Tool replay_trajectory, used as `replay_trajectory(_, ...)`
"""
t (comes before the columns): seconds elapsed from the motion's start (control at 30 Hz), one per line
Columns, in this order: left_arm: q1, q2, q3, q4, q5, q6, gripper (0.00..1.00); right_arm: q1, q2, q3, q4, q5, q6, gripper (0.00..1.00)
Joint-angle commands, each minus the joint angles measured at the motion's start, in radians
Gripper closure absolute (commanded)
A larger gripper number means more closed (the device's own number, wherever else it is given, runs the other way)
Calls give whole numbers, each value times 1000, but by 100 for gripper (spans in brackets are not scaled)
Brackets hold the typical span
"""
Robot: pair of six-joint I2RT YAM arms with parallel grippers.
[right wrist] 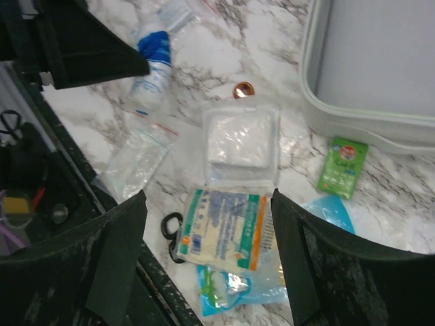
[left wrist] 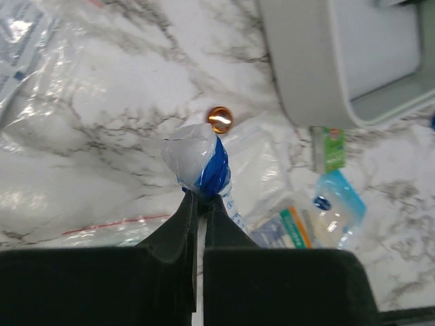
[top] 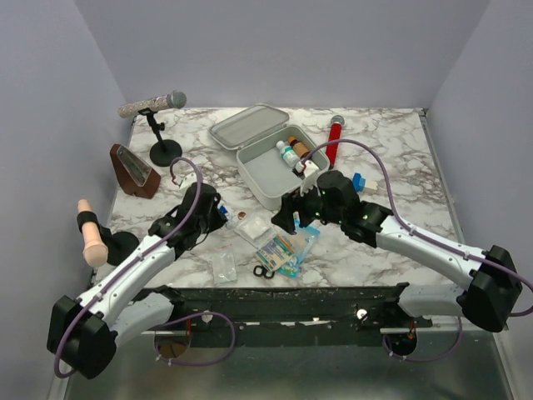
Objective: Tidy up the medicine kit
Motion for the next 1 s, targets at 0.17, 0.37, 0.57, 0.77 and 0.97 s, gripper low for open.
replay_trajectory(0.17,-19,-53,38,326,312,-34,96,7,69,122,145,-259,152,11)
replay_trajectory(0.37,-45,-68,22,465,365,-60,96,5,145,178,127,-264,188,12)
replay_trajectory(0.57,-54,-88,5,475,372,-66,96,5,169,201,66,-204,192,17)
replay_trajectory(0.77,-60,-94,-1,508,388,-64,96,7,179,214,62,-161,188,32)
replay_trajectory(0.97,-62,-100,-19,519,394,-63,96,5,178,226,75,-135,162,51)
